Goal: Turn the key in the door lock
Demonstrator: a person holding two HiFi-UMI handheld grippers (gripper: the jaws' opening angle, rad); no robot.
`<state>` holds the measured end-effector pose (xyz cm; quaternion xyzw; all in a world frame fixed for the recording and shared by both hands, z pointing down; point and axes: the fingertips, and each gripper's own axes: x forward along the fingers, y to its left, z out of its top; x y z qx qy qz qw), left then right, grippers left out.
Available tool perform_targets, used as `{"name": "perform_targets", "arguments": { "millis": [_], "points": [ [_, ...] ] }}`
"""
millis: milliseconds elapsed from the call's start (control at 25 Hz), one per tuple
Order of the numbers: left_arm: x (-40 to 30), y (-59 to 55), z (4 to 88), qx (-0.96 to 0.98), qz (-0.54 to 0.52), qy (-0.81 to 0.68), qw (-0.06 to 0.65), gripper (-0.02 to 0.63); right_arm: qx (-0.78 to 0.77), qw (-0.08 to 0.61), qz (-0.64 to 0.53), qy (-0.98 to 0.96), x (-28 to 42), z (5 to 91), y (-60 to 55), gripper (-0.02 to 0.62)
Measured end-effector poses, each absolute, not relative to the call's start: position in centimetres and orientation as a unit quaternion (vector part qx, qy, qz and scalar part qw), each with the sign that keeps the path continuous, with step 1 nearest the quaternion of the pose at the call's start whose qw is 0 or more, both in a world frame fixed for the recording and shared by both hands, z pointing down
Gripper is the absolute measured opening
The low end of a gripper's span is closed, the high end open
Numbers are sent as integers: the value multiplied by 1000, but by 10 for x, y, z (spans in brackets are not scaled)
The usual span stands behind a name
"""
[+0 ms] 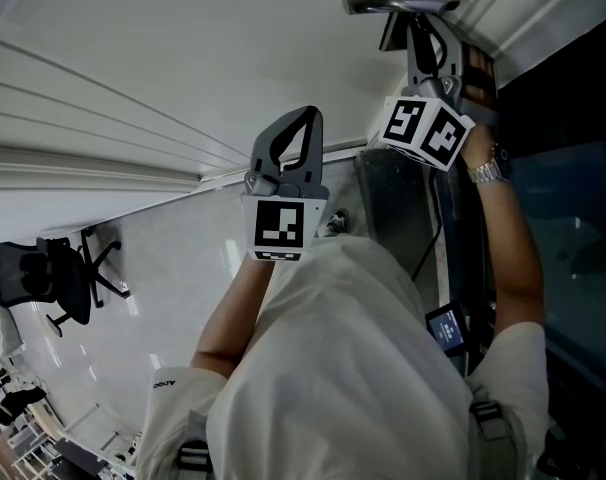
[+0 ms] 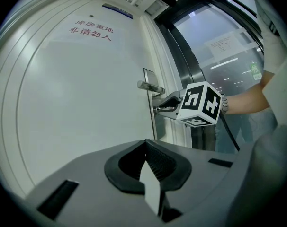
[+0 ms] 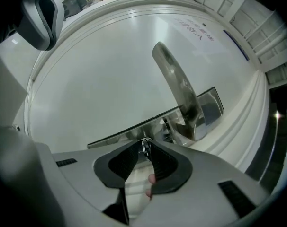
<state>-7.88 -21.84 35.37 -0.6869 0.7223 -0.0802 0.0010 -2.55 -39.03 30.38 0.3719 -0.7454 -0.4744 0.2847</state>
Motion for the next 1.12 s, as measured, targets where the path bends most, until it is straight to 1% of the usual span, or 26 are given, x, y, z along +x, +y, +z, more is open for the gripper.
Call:
{"name": "perform_targets", "arguments": {
  "millis": [280,440,720,1000,1120],
  "points": [
    [-82,-219,356,-685,-81,724,-3,6,392,268,-465,-747,-25,299,-394,15],
    [-84,-221,357,-685,-81,724,-5,6,407,245,-425,-771,-24,298,-396,14],
    [-83,-223,359,-686,-82,723,-8,6,419,179,-231,-860,-24,292,-398,12],
    [-82,-227,360,-689,-83,720,-9,6,408,114,-45,-905,-20,291,-404,12],
    [-81,-227,360,-690,-82,719,-9,6,398,76,45,-913,-17,291,-405,12]
  ]
}}
